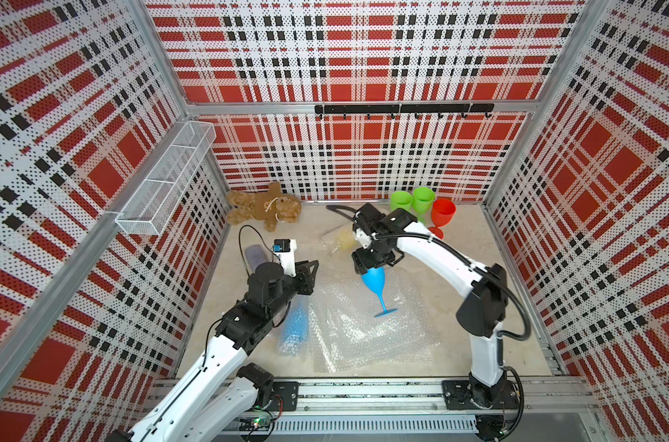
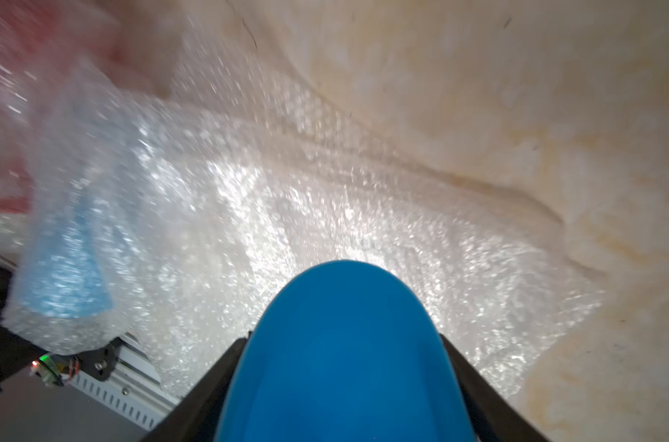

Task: Unpack wine glasses from bubble wrap
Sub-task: Pick up the wine glass from the bubble wrap, then place the wine glass at the center of the board.

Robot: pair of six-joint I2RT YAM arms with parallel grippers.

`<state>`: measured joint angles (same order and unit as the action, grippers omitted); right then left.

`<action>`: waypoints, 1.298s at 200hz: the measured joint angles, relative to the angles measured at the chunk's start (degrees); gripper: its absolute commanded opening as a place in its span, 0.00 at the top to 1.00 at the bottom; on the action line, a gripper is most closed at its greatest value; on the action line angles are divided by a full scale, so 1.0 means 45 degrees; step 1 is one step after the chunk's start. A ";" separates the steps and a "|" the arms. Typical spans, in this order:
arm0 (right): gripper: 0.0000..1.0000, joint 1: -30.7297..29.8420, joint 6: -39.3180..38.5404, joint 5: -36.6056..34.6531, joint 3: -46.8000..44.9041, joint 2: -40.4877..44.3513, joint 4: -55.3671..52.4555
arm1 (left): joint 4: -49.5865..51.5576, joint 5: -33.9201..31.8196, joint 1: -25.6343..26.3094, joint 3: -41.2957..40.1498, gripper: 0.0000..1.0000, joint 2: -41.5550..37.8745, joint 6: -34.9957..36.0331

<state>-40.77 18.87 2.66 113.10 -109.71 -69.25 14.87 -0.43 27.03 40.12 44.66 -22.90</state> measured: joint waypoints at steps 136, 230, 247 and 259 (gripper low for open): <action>0.69 0.5129 -0.4075 -0.1268 -1.4654 0.5561 2.0924 | -0.0359 0.0141 -0.0214 -0.0243 0.66 0.0826 -0.0194; 0.69 0.6805 -0.4371 0.0918 -1.4741 0.0758 2.8463 | -0.0461 0.0151 -0.0214 -0.0301 0.67 0.1253 -0.0228; 0.69 0.6829 -0.4386 0.1010 -1.4324 0.0306 2.8642 | -0.0466 0.0146 -0.0214 -0.0321 0.67 0.1423 -0.0228; 0.69 0.6839 -0.4430 0.1030 -1.4037 0.0102 2.8701 | -0.0461 0.0146 -0.0214 -0.0345 0.67 0.1520 -0.0228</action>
<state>-10.00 -1.06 7.29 49.93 -109.25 59.90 12.80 0.23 26.06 38.57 51.51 -23.92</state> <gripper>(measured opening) 0.631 0.333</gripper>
